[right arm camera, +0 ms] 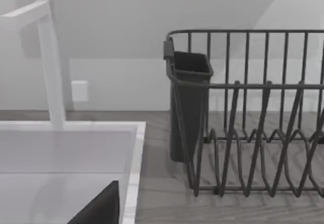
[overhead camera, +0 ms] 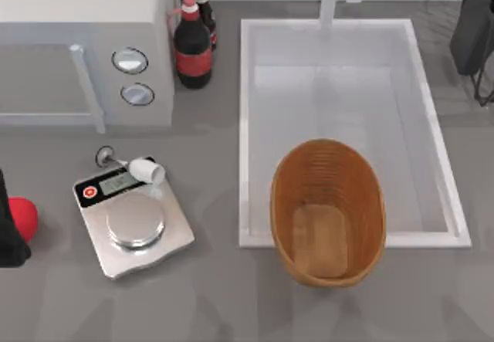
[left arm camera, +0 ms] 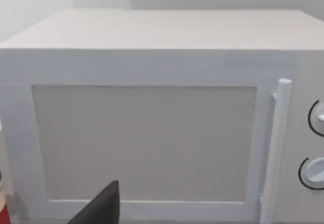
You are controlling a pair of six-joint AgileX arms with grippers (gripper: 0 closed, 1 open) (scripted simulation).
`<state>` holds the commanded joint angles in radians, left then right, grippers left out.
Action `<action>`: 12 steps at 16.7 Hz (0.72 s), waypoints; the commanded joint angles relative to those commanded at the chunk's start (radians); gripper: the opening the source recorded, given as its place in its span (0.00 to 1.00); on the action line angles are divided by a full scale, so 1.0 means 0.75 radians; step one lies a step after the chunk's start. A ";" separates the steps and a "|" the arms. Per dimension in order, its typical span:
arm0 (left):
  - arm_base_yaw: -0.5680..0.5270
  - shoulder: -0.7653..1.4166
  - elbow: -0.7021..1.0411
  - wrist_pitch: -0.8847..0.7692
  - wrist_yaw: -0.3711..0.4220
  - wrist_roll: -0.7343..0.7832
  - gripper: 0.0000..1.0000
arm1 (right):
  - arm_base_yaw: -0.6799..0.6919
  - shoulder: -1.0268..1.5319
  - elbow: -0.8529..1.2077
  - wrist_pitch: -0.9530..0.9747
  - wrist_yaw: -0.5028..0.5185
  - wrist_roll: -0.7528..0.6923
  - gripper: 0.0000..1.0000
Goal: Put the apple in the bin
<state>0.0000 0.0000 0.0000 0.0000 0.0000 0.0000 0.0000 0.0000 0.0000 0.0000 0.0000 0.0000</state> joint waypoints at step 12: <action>0.009 0.760 0.554 -0.454 -0.001 0.011 1.00 | 0.000 0.000 0.000 0.000 0.000 0.000 1.00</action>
<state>0.0067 0.5700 0.4155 -0.3408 -0.0005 0.0084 0.0000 0.0000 0.0000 0.0000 0.0000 0.0000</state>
